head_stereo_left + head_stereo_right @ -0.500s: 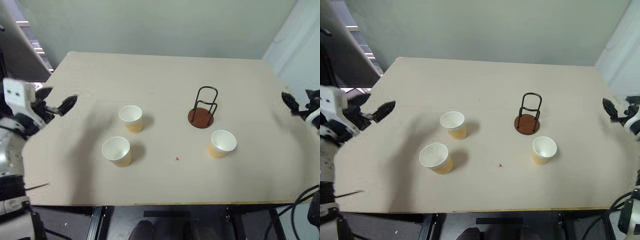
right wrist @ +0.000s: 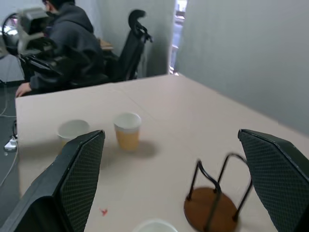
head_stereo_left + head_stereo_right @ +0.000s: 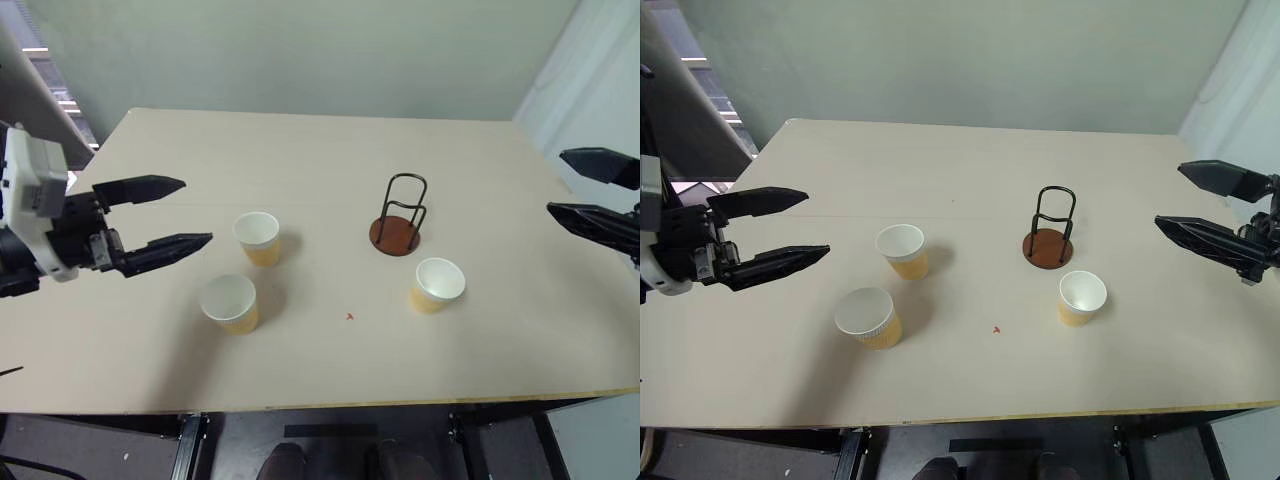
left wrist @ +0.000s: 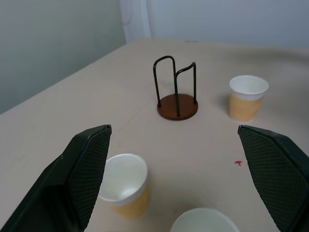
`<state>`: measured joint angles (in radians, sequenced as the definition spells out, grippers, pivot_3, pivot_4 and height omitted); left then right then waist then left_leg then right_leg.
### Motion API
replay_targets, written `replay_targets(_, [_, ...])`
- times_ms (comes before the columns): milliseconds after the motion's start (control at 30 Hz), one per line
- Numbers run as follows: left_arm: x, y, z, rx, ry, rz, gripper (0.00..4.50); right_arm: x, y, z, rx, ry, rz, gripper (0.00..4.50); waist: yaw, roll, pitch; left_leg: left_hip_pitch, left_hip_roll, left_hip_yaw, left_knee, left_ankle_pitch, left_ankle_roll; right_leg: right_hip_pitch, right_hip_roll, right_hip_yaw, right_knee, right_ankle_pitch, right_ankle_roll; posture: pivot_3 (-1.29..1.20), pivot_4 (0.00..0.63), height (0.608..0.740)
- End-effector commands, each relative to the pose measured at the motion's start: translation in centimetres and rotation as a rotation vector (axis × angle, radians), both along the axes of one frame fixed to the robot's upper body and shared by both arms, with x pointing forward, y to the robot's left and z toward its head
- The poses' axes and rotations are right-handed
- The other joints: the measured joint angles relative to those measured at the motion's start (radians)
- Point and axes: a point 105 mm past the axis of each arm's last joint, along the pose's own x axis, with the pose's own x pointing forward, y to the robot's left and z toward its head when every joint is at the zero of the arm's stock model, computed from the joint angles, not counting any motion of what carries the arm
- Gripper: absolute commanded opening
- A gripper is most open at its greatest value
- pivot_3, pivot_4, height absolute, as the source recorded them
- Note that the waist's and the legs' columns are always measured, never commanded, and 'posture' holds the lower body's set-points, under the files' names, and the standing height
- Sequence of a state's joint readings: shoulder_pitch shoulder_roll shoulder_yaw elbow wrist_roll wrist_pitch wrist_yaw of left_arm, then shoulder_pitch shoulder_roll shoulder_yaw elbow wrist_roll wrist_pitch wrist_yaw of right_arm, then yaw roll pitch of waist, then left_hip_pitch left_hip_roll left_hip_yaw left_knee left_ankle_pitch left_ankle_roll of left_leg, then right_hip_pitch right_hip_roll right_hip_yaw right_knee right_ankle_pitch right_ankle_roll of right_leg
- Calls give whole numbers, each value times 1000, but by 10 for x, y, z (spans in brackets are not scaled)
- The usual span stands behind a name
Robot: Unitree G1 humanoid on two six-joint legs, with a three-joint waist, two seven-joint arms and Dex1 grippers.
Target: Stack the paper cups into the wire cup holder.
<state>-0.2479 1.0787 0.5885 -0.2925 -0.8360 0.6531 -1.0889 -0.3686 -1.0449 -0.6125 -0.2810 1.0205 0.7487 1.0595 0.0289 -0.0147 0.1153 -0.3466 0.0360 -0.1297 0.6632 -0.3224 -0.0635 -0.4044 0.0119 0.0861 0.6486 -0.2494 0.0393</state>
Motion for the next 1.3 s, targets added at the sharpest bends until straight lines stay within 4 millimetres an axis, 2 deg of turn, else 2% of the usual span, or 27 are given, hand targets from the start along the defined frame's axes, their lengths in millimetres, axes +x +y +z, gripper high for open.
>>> replay_targets(33, [3,1,-6,66,20,4,4481,2,-3,8,-31,-38,-30,4500,-2,0,0,1,0,-1,1,-2,4,1,0,0,0,0,0,0,150,740])
replay_targets(100, [4,3,-14,122,69,13,4481,3,-2,8,-46,-36,-27,4500,-3,0,0,2,0,-1,2,-2,4,1,0,0,2,0,0,0,150,740])
replay_targets(167, [7,10,-35,250,140,51,4481,2,2,8,-60,-38,-1,4500,-5,0,0,1,1,-2,2,-1,1,-1,0,0,2,0,0,0,150,740])
replay_targets(233, [10,15,-46,302,161,76,4481,-2,8,8,-83,-40,36,4500,-7,1,0,0,1,-1,1,1,-4,-3,0,0,2,0,0,0,150,740])
replay_targets(333, [18,13,-45,304,140,96,4481,-3,13,7,-107,-39,66,4500,-5,1,0,-4,1,-1,0,0,-4,-7,1,0,2,0,0,0,150,740])
replay_targets(433, [20,5,-44,293,132,69,4481,4,13,-4,-170,1,50,4500,-4,1,0,-5,2,-1,0,-1,-6,-7,0,0,1,0,0,0,150,740])
replay_targets(600, [14,0,-26,215,78,26,4481,40,18,-29,-215,44,-13,4500,-11,1,-1,-4,2,-2,1,-2,-6,-7,-1,0,1,0,1,0,150,740])
replay_targets(700, [2,-15,-16,164,46,-66,4481,59,21,-39,-207,69,-30,4500,-15,1,-1,-3,3,-2,1,-2,-6,-8,-1,1,3,1,1,0,150,740])
replay_targets(833, [-8,-36,-3,57,-15,-146,4481,114,15,-58,-194,78,-235,4500,-17,1,-1,-3,4,-2,2,-2,-6,-8,-1,1,4,1,1,0,150,740])
replay_targets(967, [-21,-55,-4,-86,-50,-126,4481,144,16,-70,-153,115,-312,4500,-19,1,0,-3,4,-3,2,-2,-6,-11,-1,1,8,1,2,0,150,740])
replay_targets(1133, [-25,-67,-10,-141,-47,-106,4481,156,32,-86,-167,155,-275,4500,-14,2,-1,-5,5,-2,2,-1,-8,-12,-1,1,11,1,2,0,150,740])
replay_targets(1300, [-30,-62,-3,-109,-65,-53,4481,156,42,-96,-149,199,-208,4500,-10,2,-1,-4,5,-1,1,-1,-9,-11,0,1,6,1,2,0,150,740])
